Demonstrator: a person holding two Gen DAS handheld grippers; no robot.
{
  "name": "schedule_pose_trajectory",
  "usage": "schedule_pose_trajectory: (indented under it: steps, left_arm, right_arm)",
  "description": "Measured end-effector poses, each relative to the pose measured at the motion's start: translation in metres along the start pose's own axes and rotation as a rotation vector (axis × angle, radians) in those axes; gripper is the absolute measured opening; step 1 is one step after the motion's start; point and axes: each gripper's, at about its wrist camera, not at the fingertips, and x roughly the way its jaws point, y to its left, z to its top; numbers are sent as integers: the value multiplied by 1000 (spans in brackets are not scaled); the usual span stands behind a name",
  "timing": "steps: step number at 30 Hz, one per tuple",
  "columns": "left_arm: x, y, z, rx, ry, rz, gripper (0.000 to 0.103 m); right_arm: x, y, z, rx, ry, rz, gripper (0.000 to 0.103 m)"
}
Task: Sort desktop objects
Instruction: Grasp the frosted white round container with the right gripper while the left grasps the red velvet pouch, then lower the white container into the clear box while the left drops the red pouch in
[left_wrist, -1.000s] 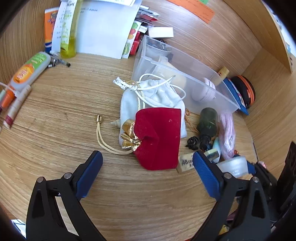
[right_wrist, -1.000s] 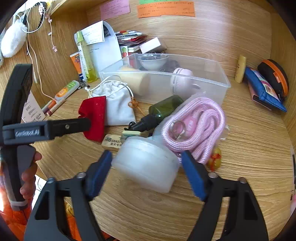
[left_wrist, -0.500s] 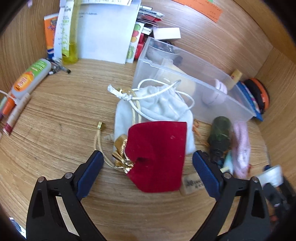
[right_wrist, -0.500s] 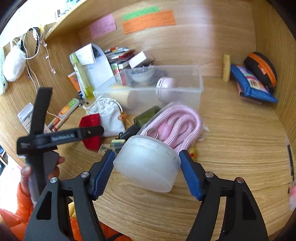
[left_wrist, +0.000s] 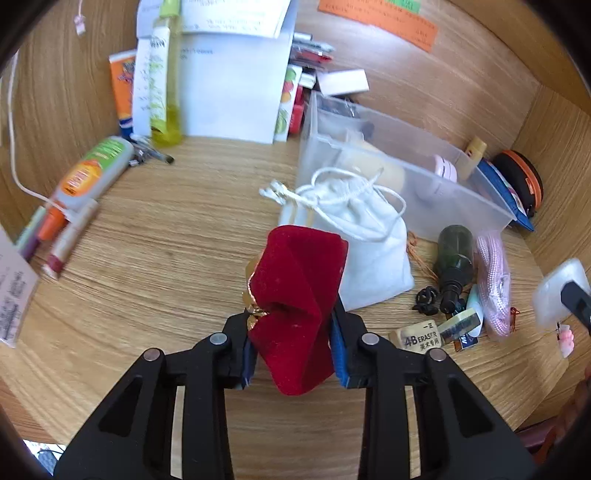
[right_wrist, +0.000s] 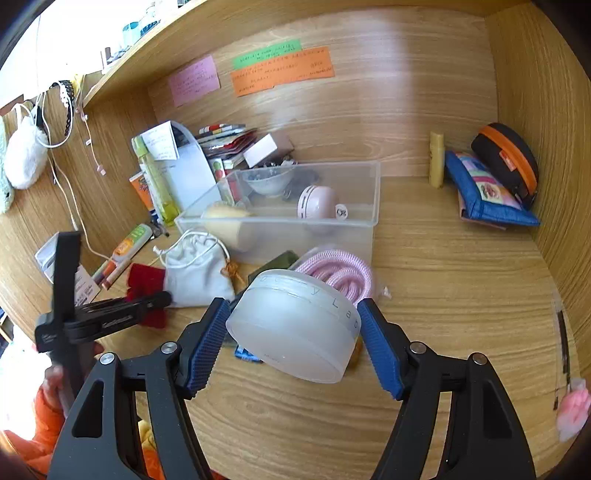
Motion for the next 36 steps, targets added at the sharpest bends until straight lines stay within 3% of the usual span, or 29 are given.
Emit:
schedule_pose_trajectory:
  steps: [14, 25, 36]
  left_arm:
    - [-51, -4, 27, 32, -138, -64, 32]
    - [-63, -27, 62, 106, -224, -114, 32]
    - [-53, -45, 114, 136, -272, -212, 32]
  right_arm:
    - [5, -4, 30, -35, -43, -20, 68]
    - [20, -10, 68, -69, -79, -37, 68]
    - [43, -6, 112, -121, -115, -18, 68]
